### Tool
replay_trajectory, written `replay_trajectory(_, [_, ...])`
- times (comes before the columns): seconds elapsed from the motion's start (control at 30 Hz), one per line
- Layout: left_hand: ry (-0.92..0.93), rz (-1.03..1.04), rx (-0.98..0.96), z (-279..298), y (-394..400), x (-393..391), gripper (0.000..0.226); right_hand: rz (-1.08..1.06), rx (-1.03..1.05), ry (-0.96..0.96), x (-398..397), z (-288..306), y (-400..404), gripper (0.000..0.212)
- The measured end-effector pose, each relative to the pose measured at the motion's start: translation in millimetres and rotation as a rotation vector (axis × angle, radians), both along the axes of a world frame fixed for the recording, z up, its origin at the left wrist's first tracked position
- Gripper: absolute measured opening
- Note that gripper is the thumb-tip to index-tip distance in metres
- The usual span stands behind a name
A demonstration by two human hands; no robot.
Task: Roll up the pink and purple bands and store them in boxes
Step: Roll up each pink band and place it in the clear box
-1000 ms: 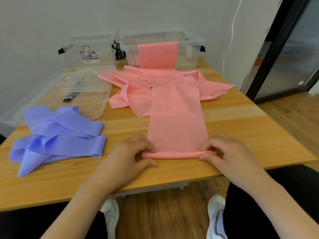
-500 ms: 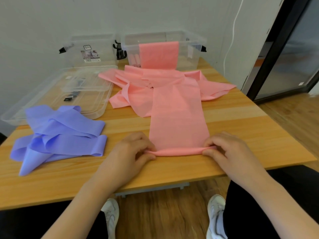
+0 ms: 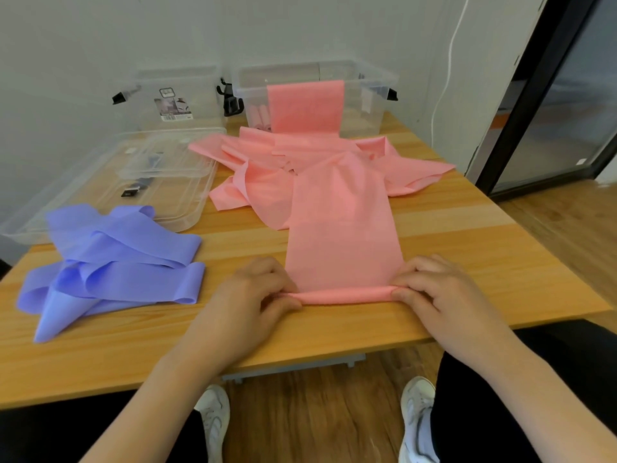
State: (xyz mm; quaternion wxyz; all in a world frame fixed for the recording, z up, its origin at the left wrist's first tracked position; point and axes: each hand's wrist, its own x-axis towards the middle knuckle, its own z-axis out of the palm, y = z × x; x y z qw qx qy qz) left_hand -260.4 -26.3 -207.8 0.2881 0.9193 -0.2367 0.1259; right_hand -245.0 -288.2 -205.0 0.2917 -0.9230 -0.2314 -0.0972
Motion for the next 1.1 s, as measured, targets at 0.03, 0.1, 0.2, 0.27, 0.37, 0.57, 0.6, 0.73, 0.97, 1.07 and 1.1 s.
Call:
replay_trajectory(0.03, [-0.010, 0.002, -0.003, 0, 0, 0, 0.033, 0.014, -0.015, 0.018, -1, 1, 0, 0.014])
replay_trajectory(0.1, [-0.009, 0.002, -0.004, 0, -1, -2, 0.033, 0.043, -0.036, 0.070, -3, 4, 1, 0.026])
replay_trajectory(0.2, [0.041, 0.023, -0.056, 0, 0, -4, 0.031, 0.013, 0.009, 0.088, -3, 5, -1, 0.023])
replay_trajectory(0.27, [0.057, -0.001, -0.036, 1, 0, -3, 0.032, -0.018, 0.035, 0.073, -2, 4, -2, 0.018])
replay_trajectory(0.37, [0.015, -0.048, 0.013, 0, 0, -1, 0.029, 0.017, 0.040, 0.063, -2, 3, -2, 0.015])
replay_trajectory(0.57, [0.038, -0.029, -0.032, 1, 1, -4, 0.033, 0.070, 0.017, 0.104, -3, 7, -2, 0.027])
replay_trajectory(0.6, [0.059, -0.018, -0.051, 2, 0, -5, 0.031, 0.043, 0.031, 0.104, -3, 7, -3, 0.025])
replay_trajectory(0.73, [0.052, -0.079, -0.014, 1, 0, -5, 0.030, 0.012, 0.059, 0.114, -2, 5, -6, 0.020])
replay_trajectory(0.97, [0.011, -0.071, -0.029, 2, -2, -7, 0.029, 0.110, 0.030, 0.139, 0, 9, -8, 0.028])
replay_trajectory(1.07, [0.047, -0.052, -0.062, 3, -3, -8, 0.026, 0.025, 0.061, 0.124, -1, 8, -10, 0.027])
replay_trajectory(1.1, [0.045, -0.075, -0.038, 3, -3, -8, 0.029, 0.012, 0.067, 0.122, -1, 8, -11, 0.023])
